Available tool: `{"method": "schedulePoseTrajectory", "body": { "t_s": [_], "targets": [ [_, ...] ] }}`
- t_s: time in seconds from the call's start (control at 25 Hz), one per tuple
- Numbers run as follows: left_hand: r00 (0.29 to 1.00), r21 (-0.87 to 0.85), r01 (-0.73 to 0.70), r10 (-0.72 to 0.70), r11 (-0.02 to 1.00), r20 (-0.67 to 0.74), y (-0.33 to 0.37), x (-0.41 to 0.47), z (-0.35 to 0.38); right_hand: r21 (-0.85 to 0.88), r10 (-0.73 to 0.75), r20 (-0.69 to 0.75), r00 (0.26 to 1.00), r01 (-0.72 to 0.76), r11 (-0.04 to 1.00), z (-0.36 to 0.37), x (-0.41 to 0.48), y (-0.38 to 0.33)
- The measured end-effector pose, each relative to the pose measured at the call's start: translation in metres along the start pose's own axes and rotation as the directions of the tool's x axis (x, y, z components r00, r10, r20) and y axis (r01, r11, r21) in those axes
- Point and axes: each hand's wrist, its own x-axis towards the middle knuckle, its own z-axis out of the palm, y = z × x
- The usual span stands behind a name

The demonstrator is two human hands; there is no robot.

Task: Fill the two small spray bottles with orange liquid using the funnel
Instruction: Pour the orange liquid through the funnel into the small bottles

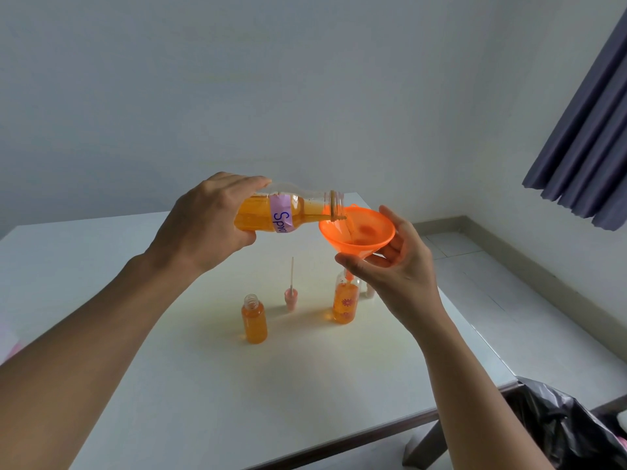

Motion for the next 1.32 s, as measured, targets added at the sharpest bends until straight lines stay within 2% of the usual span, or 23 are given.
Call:
{"method": "schedulePoseTrajectory", "body": {
  "t_s": [1.32],
  "targets": [
    [0.999, -0.010, 0.042, -0.042, 0.999, 0.010, 0.0033, -0.0039, -0.0016, 0.025, 0.000, 0.016, 1.000, 0.000, 1.000, 0.0026, 0.0013, 0.0022]
  ]
}}
